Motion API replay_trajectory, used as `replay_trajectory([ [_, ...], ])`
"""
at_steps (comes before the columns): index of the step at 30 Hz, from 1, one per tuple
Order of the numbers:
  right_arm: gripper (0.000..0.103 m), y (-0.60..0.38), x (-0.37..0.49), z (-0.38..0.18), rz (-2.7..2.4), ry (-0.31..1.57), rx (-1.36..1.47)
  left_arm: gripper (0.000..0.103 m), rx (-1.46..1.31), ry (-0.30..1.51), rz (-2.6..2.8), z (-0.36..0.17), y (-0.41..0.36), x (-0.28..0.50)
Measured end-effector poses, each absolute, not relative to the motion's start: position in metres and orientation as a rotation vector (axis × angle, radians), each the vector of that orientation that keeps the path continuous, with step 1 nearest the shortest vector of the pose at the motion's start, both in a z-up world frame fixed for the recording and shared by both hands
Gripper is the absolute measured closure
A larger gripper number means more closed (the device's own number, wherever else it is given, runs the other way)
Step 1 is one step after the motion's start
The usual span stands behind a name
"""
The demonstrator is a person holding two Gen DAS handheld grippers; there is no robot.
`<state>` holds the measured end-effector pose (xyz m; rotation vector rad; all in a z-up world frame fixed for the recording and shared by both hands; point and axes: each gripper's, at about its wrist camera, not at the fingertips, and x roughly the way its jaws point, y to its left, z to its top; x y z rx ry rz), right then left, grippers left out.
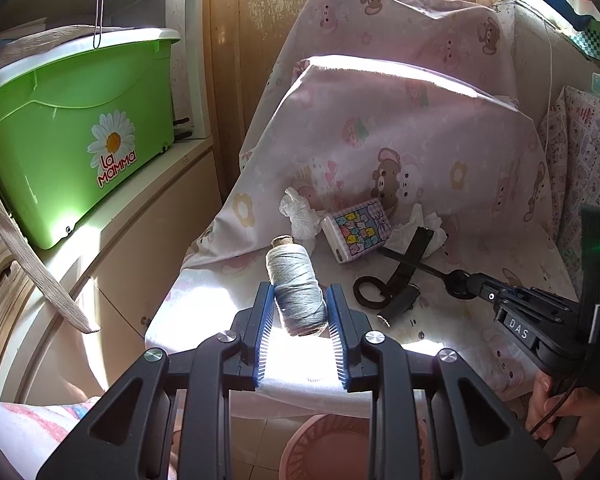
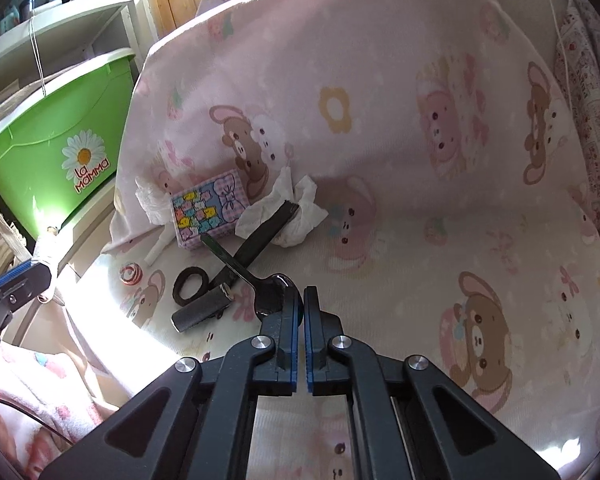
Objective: Collect trash
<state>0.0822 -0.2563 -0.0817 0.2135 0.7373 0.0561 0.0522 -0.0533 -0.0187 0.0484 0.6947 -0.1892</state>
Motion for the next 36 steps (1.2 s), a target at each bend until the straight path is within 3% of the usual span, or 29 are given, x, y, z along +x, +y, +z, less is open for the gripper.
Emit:
replay_trajectory([
  [20, 0.100, -0.254, 0.000, -0.020, 0.076, 0.634, 0.203, 0.078, -0.082, 0.796, -0.342, -0.024, -0.048, 0.029],
  [36, 0.100, -0.209, -0.039, -0.056, 0.149, 0.803, 0.058, 0.078, -0.054, 0.908, -0.347, -0.059, -0.051, -0.003],
])
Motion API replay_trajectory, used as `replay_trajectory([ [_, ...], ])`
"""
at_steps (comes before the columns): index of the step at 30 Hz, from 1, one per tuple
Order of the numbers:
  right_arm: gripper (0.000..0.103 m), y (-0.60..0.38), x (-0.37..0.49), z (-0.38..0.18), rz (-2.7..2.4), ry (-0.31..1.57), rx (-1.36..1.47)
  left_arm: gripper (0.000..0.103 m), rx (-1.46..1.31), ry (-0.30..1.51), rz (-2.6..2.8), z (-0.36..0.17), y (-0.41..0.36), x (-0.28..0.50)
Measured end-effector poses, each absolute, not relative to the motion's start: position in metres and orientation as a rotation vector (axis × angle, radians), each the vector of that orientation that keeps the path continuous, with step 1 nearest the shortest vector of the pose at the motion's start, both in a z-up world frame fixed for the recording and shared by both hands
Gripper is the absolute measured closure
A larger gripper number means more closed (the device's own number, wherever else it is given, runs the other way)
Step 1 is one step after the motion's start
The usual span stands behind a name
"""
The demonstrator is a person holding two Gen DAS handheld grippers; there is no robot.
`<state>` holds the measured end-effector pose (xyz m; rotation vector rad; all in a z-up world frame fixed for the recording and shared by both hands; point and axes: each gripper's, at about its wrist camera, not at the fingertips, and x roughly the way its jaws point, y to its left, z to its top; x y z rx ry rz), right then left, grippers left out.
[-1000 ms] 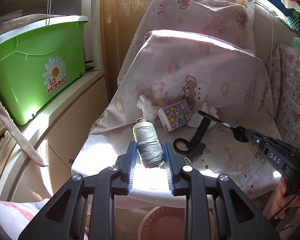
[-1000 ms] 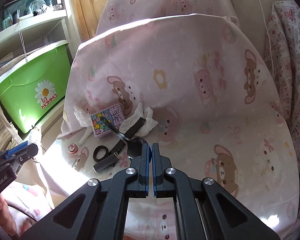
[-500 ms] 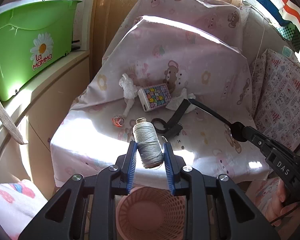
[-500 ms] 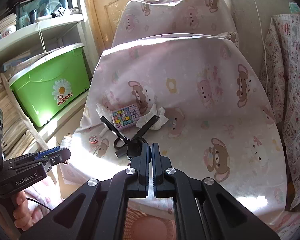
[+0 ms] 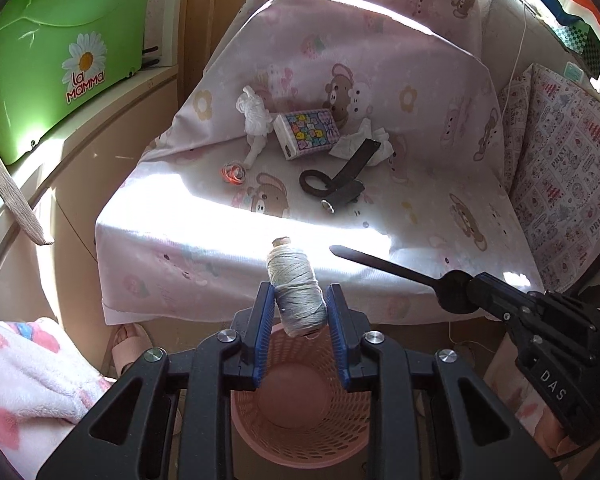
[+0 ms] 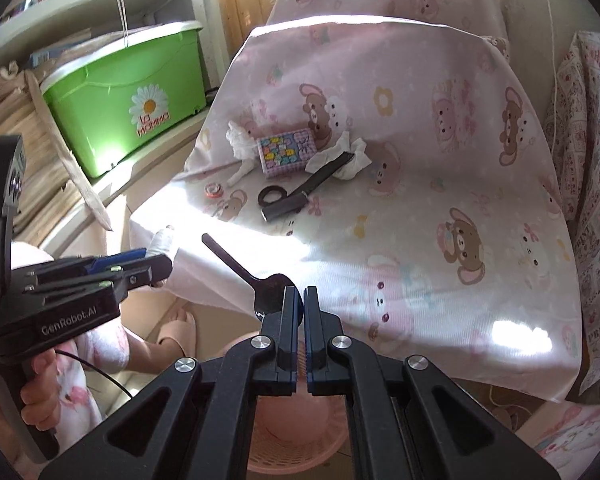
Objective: Collect trash
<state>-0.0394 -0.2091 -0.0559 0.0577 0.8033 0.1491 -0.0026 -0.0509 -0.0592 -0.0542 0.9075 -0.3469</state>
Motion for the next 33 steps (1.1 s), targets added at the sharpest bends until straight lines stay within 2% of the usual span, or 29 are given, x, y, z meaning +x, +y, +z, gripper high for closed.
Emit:
replay_trajectory([
  [8, 0.100, -0.198, -0.045, -0.089, 0.177, 0.951, 0.043, 0.078, 0.000, 0.997, -0.317, -0.078, -0.054, 0.002],
  [14, 0.100, -0.187, -0.040, -0.126, 0.214, 1.084, 0.004, 0.078, -0.040, 1.160, -0.297, -0.114, -0.050, 0.013],
  [19, 0.100, -0.173, -0.037, -0.161, 0.209, 1.169, -0.050, 0.078, 0.020, 1.207, -0.258, -0.134, -0.056, 0.018],
  [33, 0.100, -0.178, -0.017, -0.267, 0.154, 1.412, 0.047, 0.077, 0.067, 1.443, -0.181, -0.223, -0.070, 0.034],
])
